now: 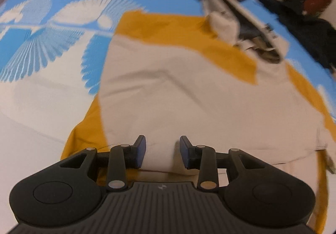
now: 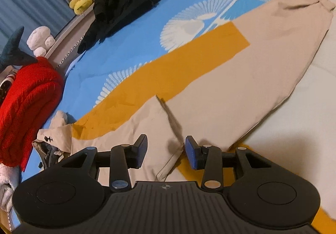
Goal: Fold large clothes
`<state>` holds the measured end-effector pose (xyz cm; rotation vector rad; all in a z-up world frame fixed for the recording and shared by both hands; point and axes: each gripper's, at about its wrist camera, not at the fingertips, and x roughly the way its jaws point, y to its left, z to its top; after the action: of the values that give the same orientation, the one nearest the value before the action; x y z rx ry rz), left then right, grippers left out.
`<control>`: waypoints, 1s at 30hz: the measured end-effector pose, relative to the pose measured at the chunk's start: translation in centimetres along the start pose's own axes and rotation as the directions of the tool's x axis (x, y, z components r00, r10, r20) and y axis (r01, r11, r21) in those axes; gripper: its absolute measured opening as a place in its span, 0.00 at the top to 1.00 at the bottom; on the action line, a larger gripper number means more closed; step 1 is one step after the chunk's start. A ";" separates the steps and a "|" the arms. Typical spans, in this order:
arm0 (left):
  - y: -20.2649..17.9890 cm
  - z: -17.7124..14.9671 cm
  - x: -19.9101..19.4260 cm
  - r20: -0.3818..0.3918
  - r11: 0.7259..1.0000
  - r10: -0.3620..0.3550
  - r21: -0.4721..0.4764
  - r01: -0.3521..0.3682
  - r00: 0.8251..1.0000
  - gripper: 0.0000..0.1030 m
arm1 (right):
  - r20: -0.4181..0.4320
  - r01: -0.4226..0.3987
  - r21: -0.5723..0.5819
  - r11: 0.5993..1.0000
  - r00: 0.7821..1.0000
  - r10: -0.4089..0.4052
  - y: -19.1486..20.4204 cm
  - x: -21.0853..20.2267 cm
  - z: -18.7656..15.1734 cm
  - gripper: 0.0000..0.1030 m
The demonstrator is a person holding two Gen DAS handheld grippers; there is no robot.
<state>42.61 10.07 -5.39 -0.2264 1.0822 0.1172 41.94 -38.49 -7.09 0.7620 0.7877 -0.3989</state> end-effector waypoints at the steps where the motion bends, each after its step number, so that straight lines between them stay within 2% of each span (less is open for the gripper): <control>1: -0.5 0.0 -0.6 0.015 1.000 -0.005 0.021 0.005 1.000 0.62 | 0.009 0.001 -0.002 1.000 1.000 -0.001 -0.2 -0.4 0.2 0.59; 5: -2.6 -0.5 -2.4 0.061 0.994 -0.005 0.106 -0.001 0.998 0.62 | 0.046 0.007 -0.032 0.999 0.999 -0.005 -1.1 -2.0 1.1 0.59; 9: -3.6 -0.9 -3.6 0.083 0.990 -0.008 0.143 -0.004 0.997 0.61 | 0.091 0.009 -0.059 0.998 0.996 -0.003 -3.2 -3.7 2.6 0.60; 15: -4.3 -1.3 -4.3 0.092 0.985 0.001 0.172 -0.017 0.996 0.61 | 0.189 0.025 -0.039 0.999 0.982 -0.018 -10.2 -6.1 6.6 0.60; 18: -4.5 -1.6 -4.4 0.090 0.983 -0.003 0.183 -0.014 0.996 0.61 | 0.231 0.059 0.027 0.998 0.971 -0.064 -14.9 -6.7 8.7 0.60; 23: -5.2 -1.8 -4.2 0.099 0.980 0.010 0.199 -0.029 0.995 0.61 | 0.227 0.063 0.214 0.975 0.967 -0.113 -23.0 -5.3 11.6 0.59; 29: -5.7 -1.8 -4.0 0.128 0.979 0.013 0.199 -0.038 0.992 0.61 | 0.188 -0.014 0.387 0.922 0.980 -0.064 -28.5 -0.9 11.9 0.59; 30: -5.8 -1.8 -3.9 0.128 0.978 0.014 0.204 -0.041 0.992 0.61 | 0.202 -0.028 0.393 0.919 0.978 -0.057 -29.0 -0.3 11.9 0.63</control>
<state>40.45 4.08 -1.97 -0.0163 0.9637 0.0424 30.64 -66.79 -14.68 1.0714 0.5174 -0.6536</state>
